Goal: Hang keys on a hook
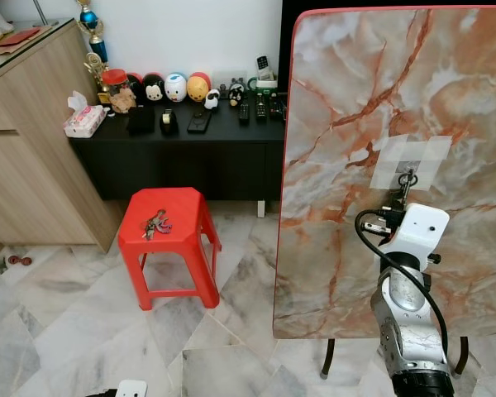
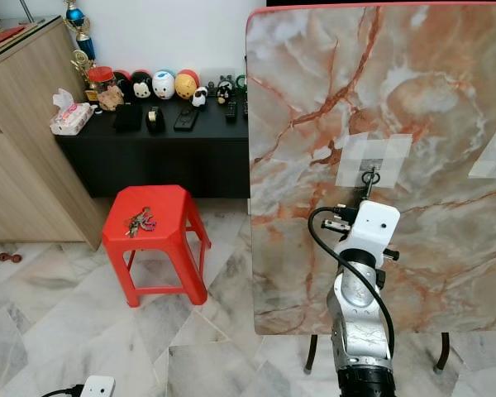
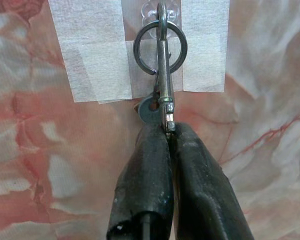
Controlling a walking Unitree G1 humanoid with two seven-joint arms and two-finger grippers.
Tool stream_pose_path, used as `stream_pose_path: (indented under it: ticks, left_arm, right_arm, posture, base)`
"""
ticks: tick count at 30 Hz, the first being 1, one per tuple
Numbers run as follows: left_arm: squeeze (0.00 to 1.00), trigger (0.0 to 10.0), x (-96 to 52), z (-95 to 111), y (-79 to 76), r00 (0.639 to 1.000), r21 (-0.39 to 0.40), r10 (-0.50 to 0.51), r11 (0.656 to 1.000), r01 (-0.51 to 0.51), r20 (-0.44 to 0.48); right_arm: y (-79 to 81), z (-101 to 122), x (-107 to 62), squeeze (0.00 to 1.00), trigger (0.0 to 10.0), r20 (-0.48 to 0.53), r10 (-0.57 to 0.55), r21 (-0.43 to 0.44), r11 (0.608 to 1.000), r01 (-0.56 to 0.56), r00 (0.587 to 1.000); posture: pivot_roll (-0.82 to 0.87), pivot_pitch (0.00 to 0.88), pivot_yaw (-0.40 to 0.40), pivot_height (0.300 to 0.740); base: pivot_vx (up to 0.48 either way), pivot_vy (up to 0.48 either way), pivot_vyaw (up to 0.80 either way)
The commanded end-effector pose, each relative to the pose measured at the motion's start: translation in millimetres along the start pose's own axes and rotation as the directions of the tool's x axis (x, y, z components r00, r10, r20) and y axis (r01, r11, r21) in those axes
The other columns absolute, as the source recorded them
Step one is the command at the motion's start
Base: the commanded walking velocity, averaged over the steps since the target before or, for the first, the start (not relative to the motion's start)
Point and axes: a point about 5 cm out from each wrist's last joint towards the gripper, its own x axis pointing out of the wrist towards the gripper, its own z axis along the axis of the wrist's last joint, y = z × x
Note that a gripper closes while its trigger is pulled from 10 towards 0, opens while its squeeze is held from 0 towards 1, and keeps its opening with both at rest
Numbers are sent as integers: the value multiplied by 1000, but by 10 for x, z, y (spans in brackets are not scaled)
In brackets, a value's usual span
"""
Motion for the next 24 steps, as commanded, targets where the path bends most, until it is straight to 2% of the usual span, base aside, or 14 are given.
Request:
stream_pose_path:
  ticks: [1, 24]
  left_arm:
    - [0, 10000, -2, -15, 9, 1000, 5, 2, 1000, -2, -13]
    - [0, 10000, -2, -18, 3, 1000, 3, -2, 1000, 2, -14]
  right_arm:
    - [47, 33, 29, 0, 10000, 3, 17, 14, 1000, -17, 1000]
    - [124, -9, 42, 0, 10000, -37, 69, 32, 997, -68, 997]
  posture:
    - [-128, 0, 10, 740]
    - [-125, 0, 8, 740]
  base:
    - [0, 0, 0]
    - [0, 0, 0]
